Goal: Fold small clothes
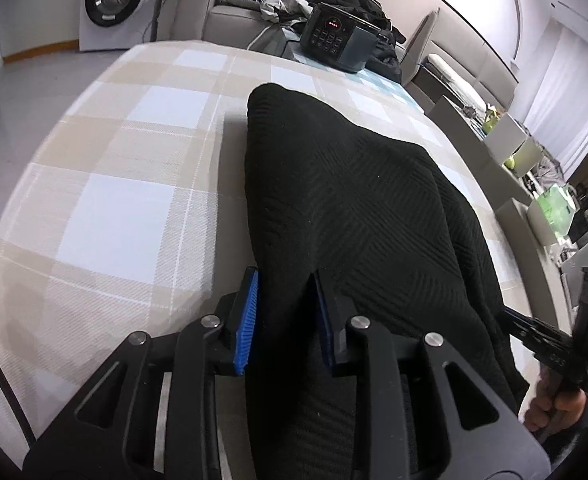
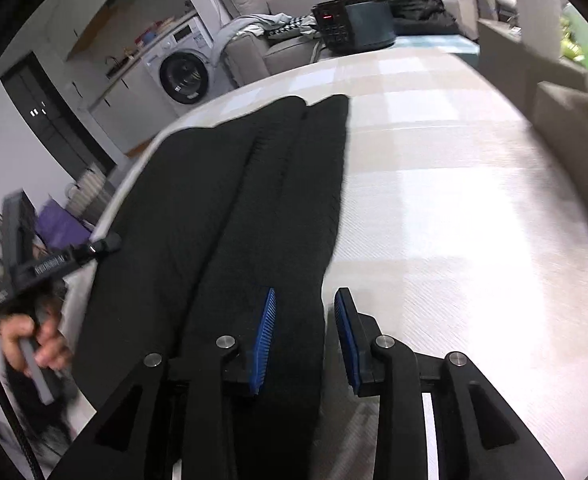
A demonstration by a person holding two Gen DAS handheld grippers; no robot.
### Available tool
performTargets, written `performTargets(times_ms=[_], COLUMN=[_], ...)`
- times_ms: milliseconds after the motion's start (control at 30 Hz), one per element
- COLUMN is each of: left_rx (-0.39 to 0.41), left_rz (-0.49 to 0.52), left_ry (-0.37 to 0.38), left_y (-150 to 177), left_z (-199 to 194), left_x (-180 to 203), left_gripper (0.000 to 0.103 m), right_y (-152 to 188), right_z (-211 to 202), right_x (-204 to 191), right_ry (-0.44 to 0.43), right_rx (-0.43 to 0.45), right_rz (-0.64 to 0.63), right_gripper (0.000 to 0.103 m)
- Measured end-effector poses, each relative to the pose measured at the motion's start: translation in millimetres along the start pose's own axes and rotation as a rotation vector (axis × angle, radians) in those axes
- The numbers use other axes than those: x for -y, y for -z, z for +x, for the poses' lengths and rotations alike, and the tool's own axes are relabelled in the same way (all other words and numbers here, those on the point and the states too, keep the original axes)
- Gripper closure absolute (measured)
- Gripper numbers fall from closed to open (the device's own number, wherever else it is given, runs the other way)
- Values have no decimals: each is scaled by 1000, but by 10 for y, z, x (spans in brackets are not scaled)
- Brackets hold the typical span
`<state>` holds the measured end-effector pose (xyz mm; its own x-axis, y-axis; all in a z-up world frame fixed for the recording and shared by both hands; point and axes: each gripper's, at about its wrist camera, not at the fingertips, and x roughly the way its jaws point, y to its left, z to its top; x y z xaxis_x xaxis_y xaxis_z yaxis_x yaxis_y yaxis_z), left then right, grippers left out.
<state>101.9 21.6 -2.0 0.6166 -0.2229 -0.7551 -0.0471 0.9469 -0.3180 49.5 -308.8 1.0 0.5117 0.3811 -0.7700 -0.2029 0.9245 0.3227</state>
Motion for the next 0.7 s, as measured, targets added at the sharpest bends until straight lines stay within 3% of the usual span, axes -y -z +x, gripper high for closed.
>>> performTargets(times_ms=[167, 267, 367, 467, 567, 700], left_rx=[25, 31, 37, 30, 10, -40], left_rz=[18, 24, 40, 88, 133, 237], left_ry=[-1, 24, 20, 46, 93, 178], left_y=[129, 243, 328, 453, 622, 878], left_z=[-247, -416, -541, -647, -664, -593], left_x=[15, 18, 85, 255, 499, 894], left_gripper=[80, 75, 70, 67, 56, 55], right_y=[178, 264, 357, 393, 349, 262], right_z=[-85, -137, -165, -226, -299, -327], right_x=[-15, 46, 14, 49, 107, -25], right_ry=[-16, -123, -27, -6, -108, -216], right_rx=[-25, -28, -29, -27, 5, 37], right_rz=[6, 71, 17, 47, 141, 139], right_gripper=[73, 73, 73, 74, 73, 67])
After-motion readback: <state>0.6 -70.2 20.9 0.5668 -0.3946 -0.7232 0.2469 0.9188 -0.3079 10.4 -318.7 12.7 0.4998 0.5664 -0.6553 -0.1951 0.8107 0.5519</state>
